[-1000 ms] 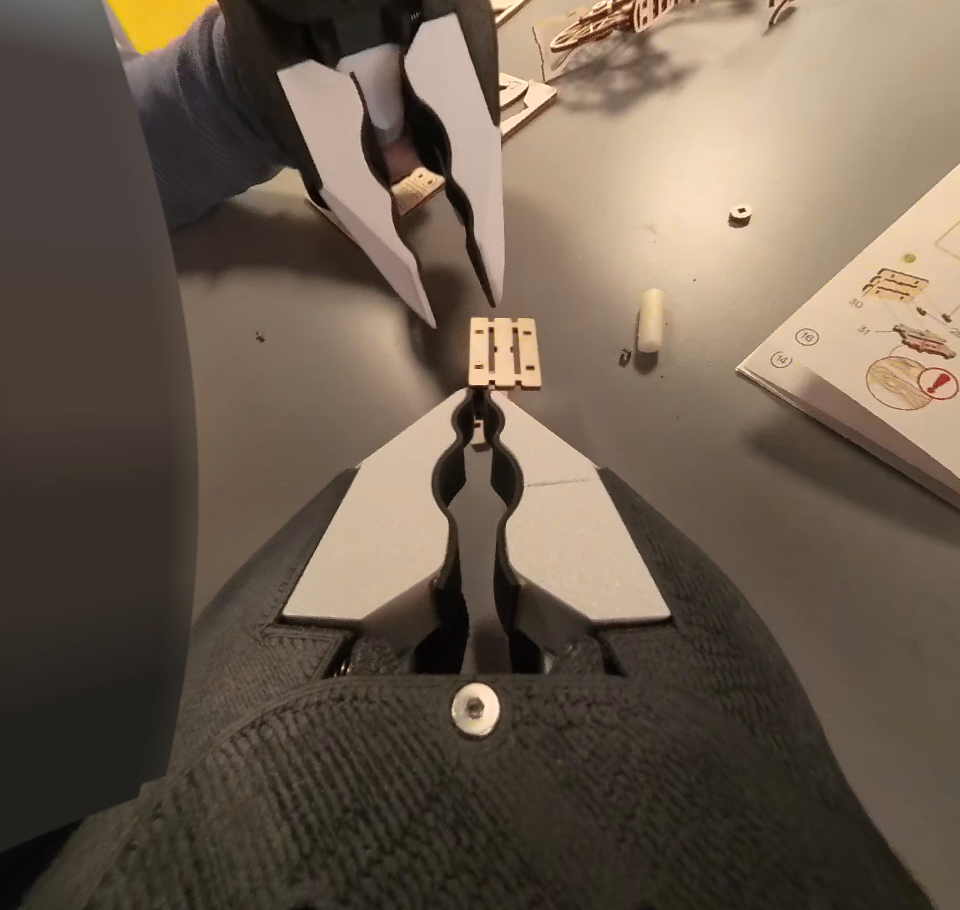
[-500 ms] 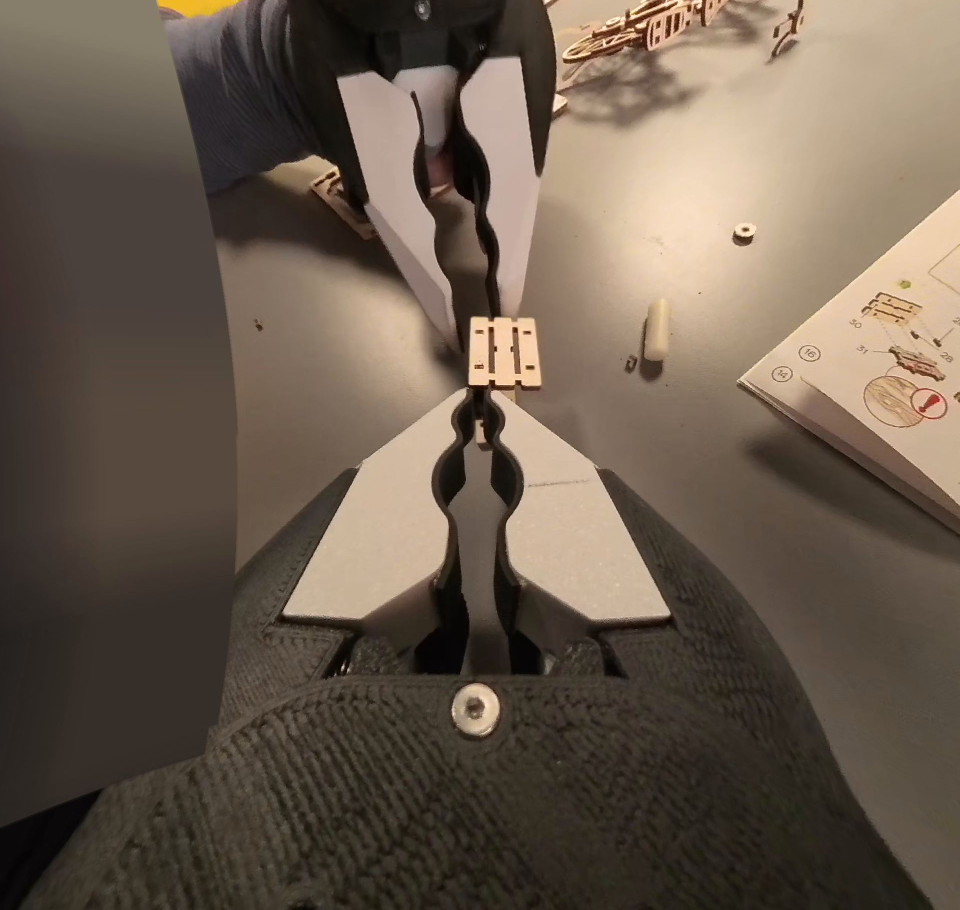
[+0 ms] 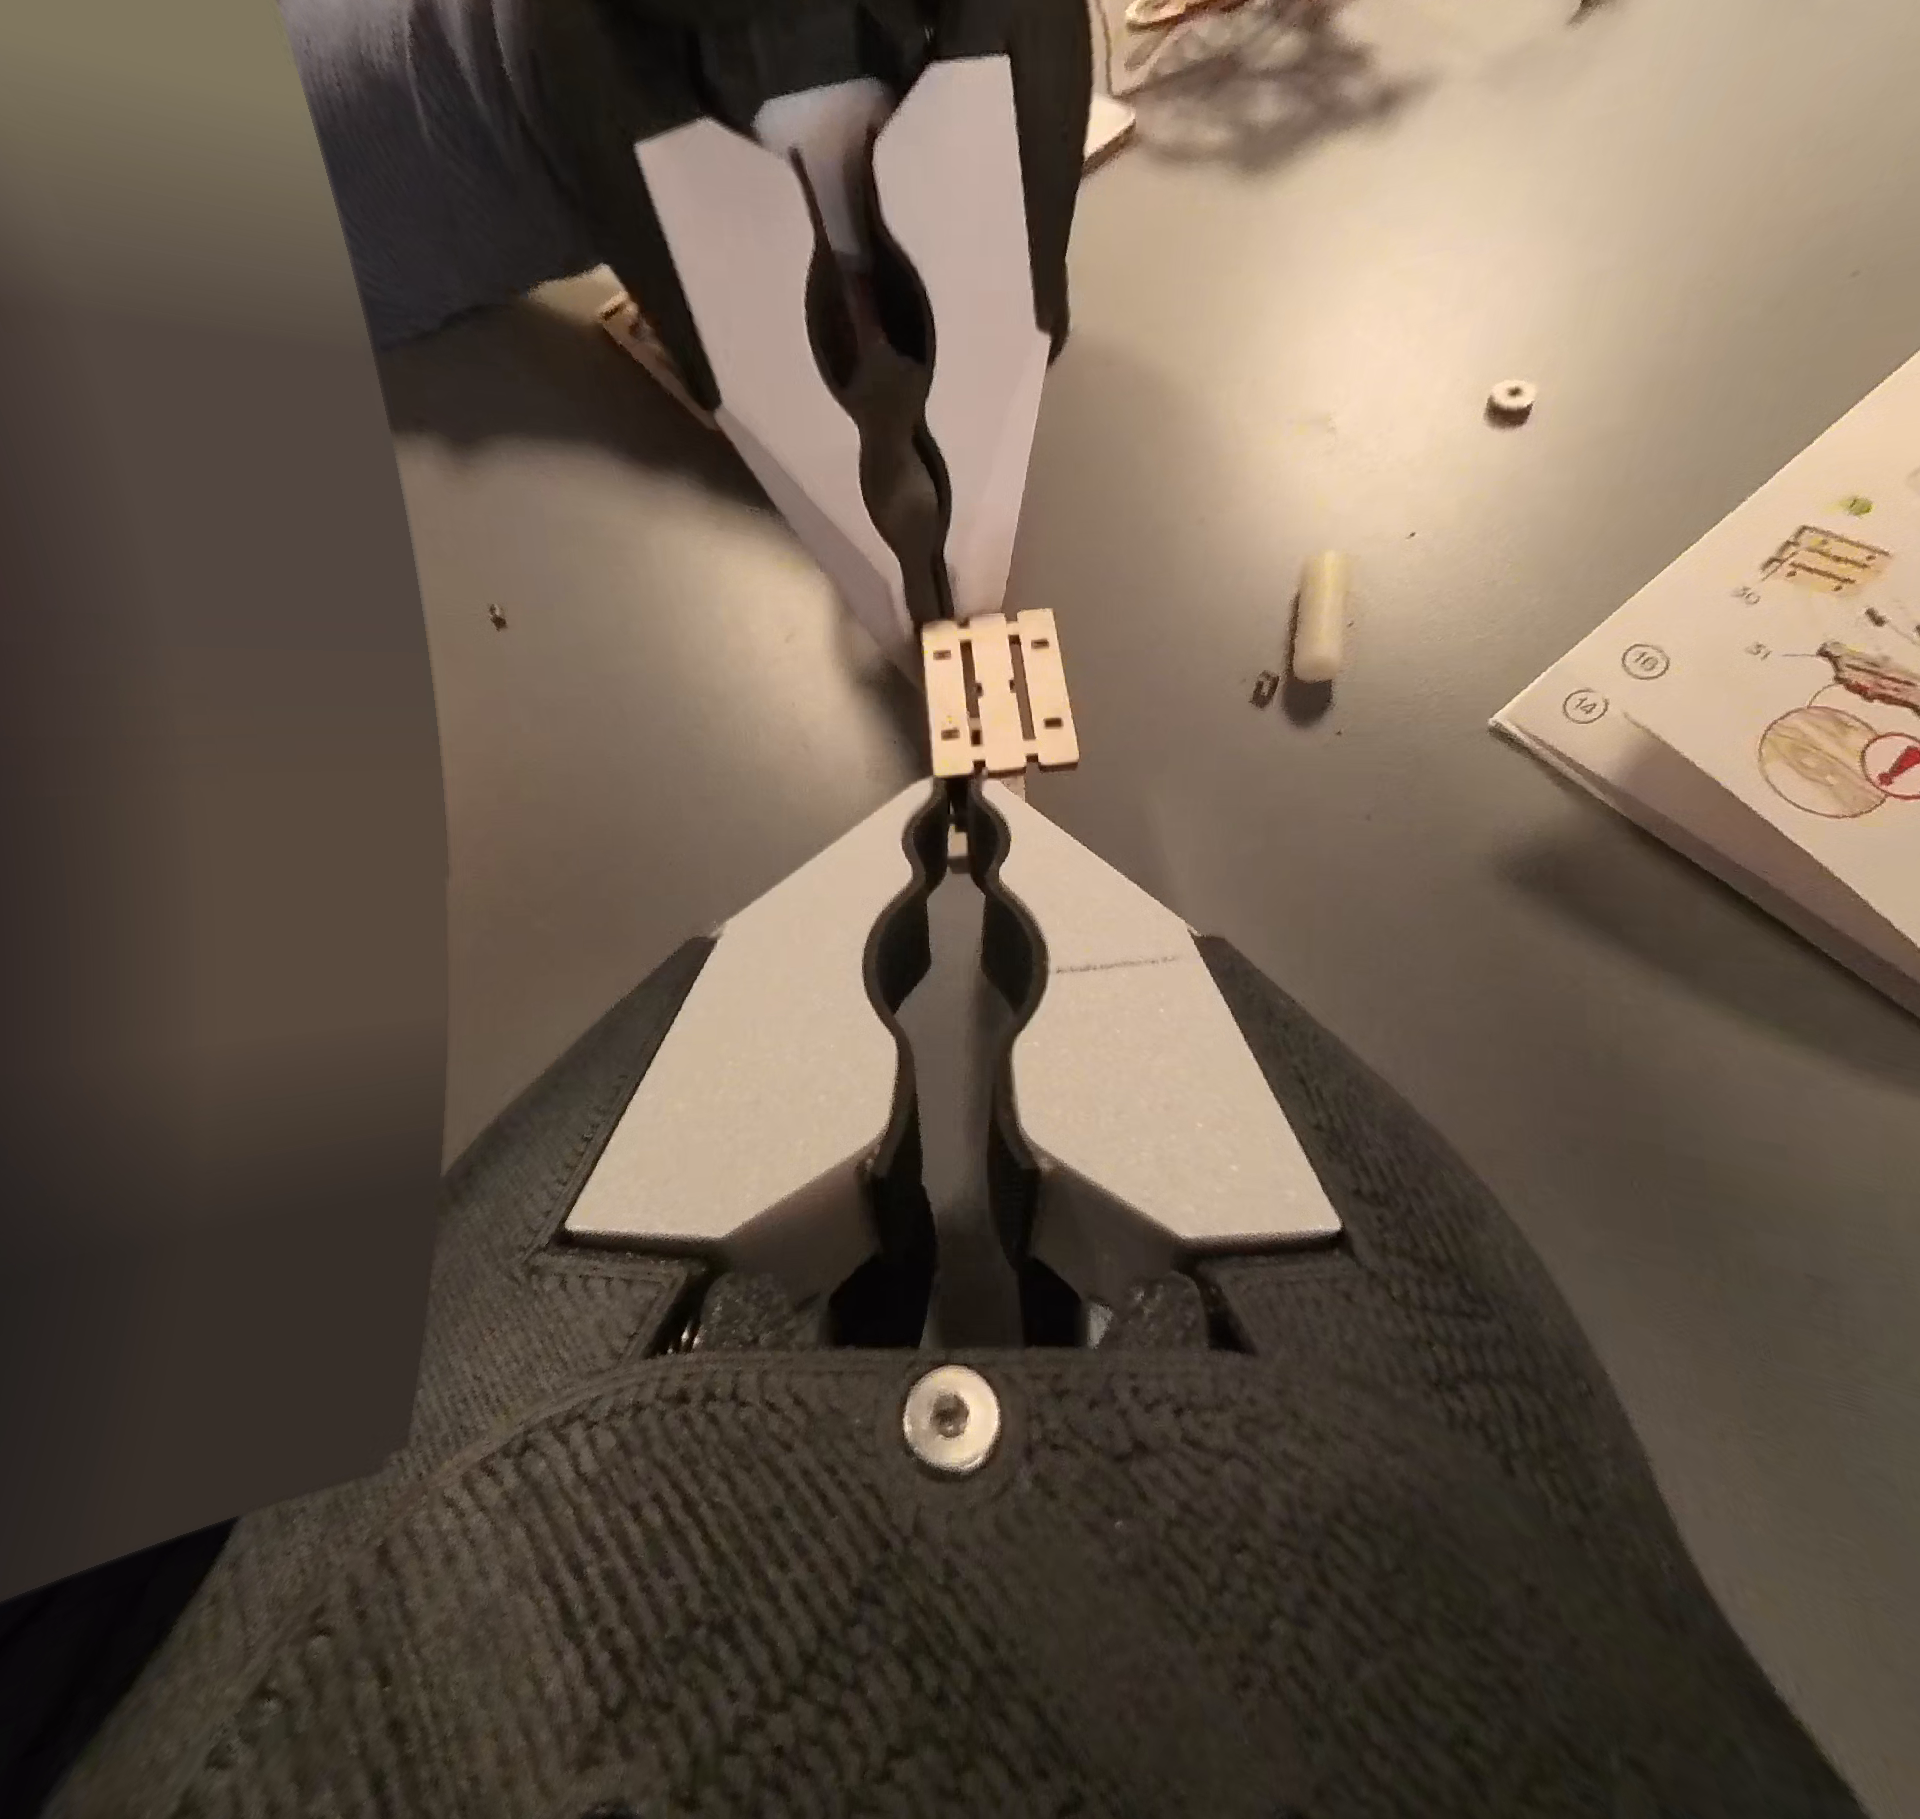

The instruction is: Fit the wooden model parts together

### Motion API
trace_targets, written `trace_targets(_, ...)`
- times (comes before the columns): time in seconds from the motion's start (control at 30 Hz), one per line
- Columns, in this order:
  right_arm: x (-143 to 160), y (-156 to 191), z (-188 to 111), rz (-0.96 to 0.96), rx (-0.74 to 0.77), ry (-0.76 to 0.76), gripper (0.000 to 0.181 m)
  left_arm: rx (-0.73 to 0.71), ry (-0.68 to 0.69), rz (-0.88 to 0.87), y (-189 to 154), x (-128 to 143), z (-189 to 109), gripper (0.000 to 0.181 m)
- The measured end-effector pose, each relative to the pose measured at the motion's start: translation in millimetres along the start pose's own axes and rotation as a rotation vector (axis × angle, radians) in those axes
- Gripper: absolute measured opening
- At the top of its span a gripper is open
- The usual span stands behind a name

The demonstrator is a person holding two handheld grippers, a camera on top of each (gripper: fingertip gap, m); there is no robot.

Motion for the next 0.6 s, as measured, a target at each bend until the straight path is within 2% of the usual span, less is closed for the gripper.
trace_targets(0.17,2.7,0.3,1.1,-0.012,0.010,0.031,0.001,-0.045,0.047,0.064,-2.5,-1.1,1.6,0.001)
trace_targets(0.6,3.7,3.0,1.5,-0.050,0.026,0.038,0.001,0.004,0.047,0.046,-0.4,0.5,2.7,0.001)
Point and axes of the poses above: each gripper's, where its closed fingertips meet, z out along the fingers, x out of its underside, y = z × x across the jaws, the point moved 7 cm from there along -z, back along the fingers, and after that the axes turned 10 degrees about x, right-handed, at the moved point
